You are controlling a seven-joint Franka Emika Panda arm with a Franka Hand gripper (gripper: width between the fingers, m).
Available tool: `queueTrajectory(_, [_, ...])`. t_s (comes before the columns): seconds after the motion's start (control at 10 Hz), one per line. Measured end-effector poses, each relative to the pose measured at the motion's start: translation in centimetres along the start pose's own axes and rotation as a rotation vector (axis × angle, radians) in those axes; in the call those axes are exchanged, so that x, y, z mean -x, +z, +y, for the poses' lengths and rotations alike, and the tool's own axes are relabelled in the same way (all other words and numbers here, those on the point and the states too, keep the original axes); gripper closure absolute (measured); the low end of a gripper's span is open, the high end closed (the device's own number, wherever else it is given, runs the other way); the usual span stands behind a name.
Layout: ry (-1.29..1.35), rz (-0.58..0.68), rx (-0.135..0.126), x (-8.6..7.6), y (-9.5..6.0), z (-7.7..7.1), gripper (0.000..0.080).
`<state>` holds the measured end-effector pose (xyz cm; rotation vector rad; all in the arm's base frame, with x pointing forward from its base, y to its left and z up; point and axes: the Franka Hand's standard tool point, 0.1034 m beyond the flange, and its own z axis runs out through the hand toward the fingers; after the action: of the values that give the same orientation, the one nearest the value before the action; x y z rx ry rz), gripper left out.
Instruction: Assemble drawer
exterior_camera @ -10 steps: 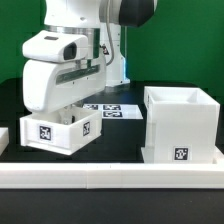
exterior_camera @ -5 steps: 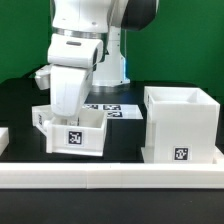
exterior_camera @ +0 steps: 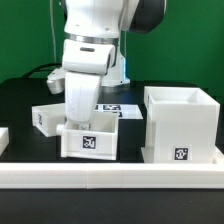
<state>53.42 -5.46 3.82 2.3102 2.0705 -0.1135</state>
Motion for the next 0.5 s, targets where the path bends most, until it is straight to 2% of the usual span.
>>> queueTrajectory(0.2, [0.006,0.013,-0.003,-1.7,0.2,-0.2,0.0758])
queueTrajectory(0.5, [0.01,0.015,-0.009,-1.6,0.3,-0.3,0.0758])
